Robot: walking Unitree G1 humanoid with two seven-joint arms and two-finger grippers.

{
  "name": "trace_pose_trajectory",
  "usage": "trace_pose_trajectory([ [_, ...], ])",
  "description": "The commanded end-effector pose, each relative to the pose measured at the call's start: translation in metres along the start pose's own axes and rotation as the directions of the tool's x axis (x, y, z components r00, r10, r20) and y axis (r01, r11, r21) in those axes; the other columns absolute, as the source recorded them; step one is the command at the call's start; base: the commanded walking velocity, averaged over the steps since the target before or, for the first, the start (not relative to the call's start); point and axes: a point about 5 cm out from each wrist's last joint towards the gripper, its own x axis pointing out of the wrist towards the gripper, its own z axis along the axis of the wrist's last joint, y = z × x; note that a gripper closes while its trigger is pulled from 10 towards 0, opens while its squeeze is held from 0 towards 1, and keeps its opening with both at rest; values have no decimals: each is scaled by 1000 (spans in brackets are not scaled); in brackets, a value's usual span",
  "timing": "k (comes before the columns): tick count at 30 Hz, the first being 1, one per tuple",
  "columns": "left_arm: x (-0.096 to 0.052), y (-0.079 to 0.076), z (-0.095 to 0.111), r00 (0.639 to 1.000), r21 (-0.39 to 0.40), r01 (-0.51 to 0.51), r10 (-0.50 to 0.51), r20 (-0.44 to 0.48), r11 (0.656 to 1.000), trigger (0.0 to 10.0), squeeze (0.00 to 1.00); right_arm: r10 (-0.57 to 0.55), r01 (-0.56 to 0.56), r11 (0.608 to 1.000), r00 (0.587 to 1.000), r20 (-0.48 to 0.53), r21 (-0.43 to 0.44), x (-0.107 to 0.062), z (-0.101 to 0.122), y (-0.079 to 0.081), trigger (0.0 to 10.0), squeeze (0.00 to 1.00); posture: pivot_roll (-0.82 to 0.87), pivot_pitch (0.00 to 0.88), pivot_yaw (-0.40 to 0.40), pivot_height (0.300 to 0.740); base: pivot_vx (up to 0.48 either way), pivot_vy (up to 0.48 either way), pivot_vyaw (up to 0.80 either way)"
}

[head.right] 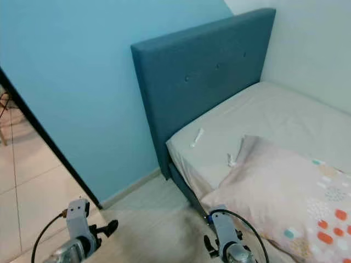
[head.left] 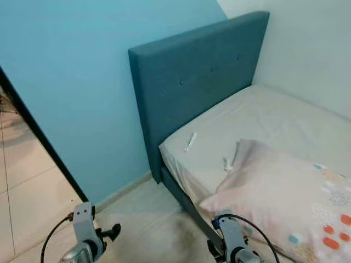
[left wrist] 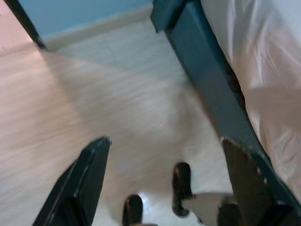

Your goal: Clean up the room

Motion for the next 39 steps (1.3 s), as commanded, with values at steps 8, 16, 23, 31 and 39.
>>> trace_pose_trajectory([
  [8,1,-5,2,998,1,54,-54,12,999,10000,0,-31,30,999,999,14,30,1,4,-4,10000,0,-114,97,61,740,480,0,0],
  [16,4,-9,7,997,9,69,-70,30,998,10000,0,42,-65,981,990,131,181,4,29,-4,10000,0,-113,100,68,740,479,0,0],
  [23,7,-14,18,992,29,111,-113,63,993,10000,0,-9,16,991,999,-47,133,3,9,-12,10000,0,-100,115,74,740,0,0,0],
  [31,7,-17,24,985,41,148,-151,88,988,10000,0,-3,30,966,994,-105,257,0,-5,-13,10000,0,-82,133,76,740,0,0,0],
  [39,5,-12,25,984,37,145,-148,102,989,10000,0,-27,62,964,990,-137,259,-1,-10,-15,10000,0,-69,137,76,740,0,0,-622],
])
